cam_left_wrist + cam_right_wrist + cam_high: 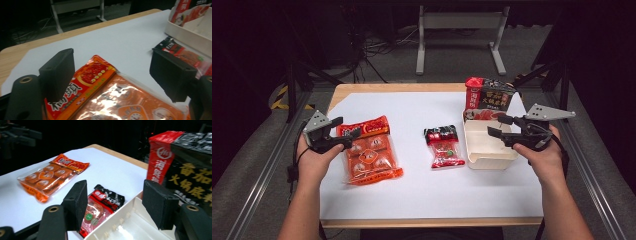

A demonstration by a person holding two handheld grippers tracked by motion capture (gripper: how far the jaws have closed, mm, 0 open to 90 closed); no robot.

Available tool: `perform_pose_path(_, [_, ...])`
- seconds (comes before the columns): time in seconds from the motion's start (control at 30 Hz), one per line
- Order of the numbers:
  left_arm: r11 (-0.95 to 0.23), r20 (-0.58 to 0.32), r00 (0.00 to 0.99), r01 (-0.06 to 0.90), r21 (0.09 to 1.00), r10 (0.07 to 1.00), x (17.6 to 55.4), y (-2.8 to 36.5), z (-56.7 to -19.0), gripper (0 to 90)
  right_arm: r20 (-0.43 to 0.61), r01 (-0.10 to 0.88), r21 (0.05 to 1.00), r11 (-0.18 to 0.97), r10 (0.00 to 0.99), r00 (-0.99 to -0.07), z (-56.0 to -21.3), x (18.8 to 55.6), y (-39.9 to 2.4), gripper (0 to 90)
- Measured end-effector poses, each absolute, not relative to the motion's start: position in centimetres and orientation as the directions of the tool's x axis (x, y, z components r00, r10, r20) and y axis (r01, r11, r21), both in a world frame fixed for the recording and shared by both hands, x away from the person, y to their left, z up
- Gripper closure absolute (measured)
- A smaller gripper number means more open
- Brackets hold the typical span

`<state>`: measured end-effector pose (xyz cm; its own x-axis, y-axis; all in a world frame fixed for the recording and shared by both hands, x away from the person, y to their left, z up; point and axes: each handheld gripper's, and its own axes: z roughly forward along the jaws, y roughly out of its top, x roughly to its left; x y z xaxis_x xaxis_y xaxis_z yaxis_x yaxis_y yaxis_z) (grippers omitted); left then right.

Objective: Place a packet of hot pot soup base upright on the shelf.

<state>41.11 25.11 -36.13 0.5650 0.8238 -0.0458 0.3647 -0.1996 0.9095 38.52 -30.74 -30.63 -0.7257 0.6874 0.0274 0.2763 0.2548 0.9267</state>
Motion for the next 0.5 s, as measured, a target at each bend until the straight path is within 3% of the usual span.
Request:
perform_pose_path(0.13, [-0.216,-0.035,0.539,0.397,0.892,0.842,42.1,25.7,-36.8,24.1,0.024,0.279,0.919,0.279,0.666,-0.746,-31.0,38.4,-30.0,37.3])
perform_pose_path(0.3, [-0.160,-0.099,0.495,0.455,0.876,0.863,43.1,26.4,-37.9,16.0,0.018,0.271,0.917,0.293,0.648,-0.762,-31.3,38.2,-29.4,37.1])
perform_pose_path(0.5, [-0.210,-0.038,0.452,0.484,0.850,0.891,43.8,27.3,-38.9,17.4,0.041,0.278,0.915,0.294,0.614,-0.788,-31.5,37.8,-28.8,37.0])
